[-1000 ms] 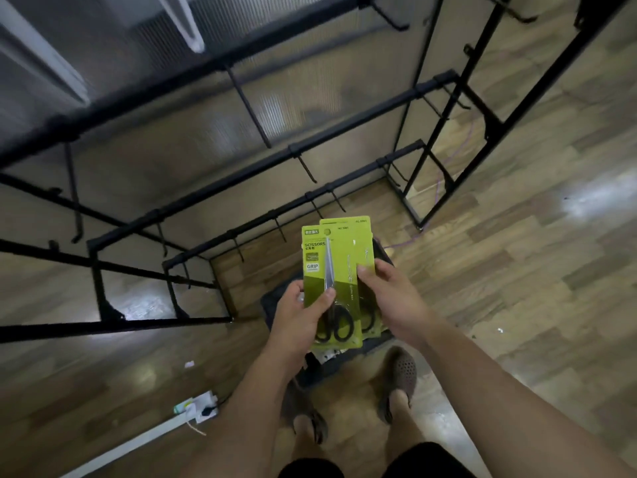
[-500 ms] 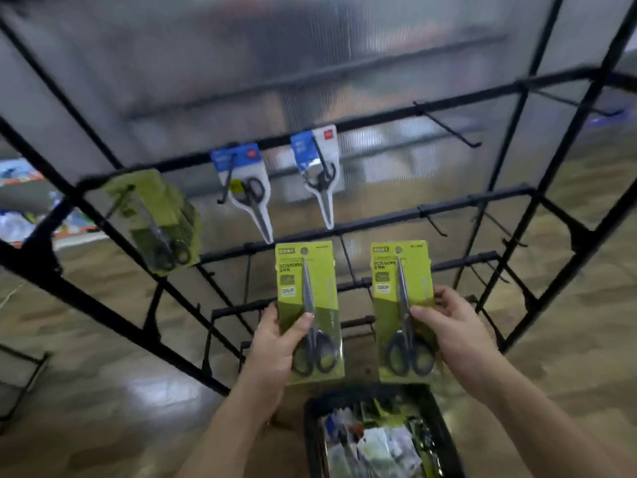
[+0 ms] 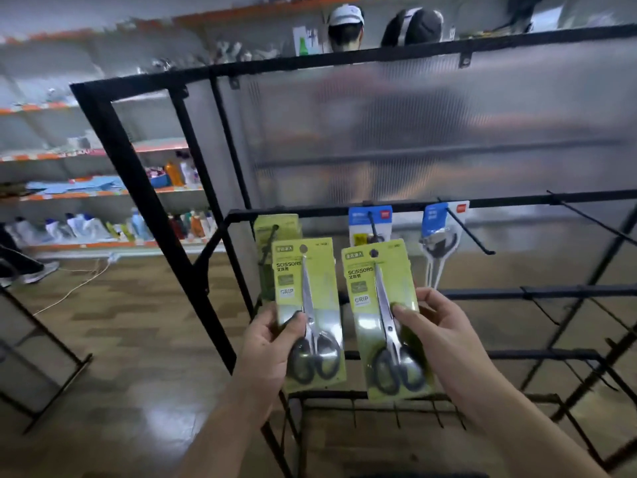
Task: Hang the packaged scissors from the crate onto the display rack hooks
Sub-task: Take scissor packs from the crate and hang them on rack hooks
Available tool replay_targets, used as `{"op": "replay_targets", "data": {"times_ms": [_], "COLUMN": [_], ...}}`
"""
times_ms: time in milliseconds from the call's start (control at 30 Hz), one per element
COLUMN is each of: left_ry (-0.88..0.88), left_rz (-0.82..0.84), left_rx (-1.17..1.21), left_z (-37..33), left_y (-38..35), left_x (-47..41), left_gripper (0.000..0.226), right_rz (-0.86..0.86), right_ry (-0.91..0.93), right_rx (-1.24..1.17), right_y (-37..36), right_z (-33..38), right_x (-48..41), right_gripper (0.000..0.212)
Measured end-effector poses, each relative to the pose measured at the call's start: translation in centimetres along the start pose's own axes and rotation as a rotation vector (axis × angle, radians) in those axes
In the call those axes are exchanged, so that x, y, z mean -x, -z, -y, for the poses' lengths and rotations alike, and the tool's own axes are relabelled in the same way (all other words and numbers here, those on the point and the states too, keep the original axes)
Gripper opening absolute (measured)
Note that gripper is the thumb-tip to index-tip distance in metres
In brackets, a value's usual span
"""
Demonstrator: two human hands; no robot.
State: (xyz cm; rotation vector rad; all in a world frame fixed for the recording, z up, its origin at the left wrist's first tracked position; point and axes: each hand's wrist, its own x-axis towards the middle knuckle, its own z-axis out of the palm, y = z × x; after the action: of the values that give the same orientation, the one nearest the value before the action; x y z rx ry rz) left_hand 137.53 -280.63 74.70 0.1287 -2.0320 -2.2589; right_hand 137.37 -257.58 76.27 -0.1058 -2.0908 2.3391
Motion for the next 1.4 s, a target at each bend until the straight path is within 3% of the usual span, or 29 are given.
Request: {"op": "replay_targets", "data": {"times_ms": [333, 567, 900, 1133, 1267, 1400], "left_ry": [0.075, 0.119, 0.153, 0.311, 0.371, 0.375], "left_rz": [-0.006, -0.004, -0.012, -0.1, -0.113, -0.144], "left_rx": [-0.002, -0.016, -0.097, -0.148, -0.163, -0.027], "left_z": [2.3, 3.0, 3.1, 3.6, 2.8, 2.7], "left_y": [7.1, 7.7, 7.9, 7.1, 6.6, 6.7], "left_x": [-3.3, -4.0, -5.8, -10.1, -12.0, -13.7], "left_gripper": [0.013, 0.005, 0.01, 0.038, 0.037, 0.039], "right_rz": [-0.04, -0.046, -0.002, -0.011, -0.017, -0.028], "right_ry": [0.019, -0.002, -0.027, -0.033, -0.041, -0.05], "right_rx": [0.006, 0.021, 0.027, 0.042, 0.051, 0.082], "right_y": [-9.1, -10.4, -11.3, -11.8, -11.5, -11.3], "right_z": [-1.4, -1.1, -1.0, -1.7, -1.9, -2.4], "right_x": [-2.0, -1.5, -1.2, -0.9, -0.5, -0.2], "right_gripper": [0.005, 0.011, 0.012, 0.013, 0.015, 0.015]}}
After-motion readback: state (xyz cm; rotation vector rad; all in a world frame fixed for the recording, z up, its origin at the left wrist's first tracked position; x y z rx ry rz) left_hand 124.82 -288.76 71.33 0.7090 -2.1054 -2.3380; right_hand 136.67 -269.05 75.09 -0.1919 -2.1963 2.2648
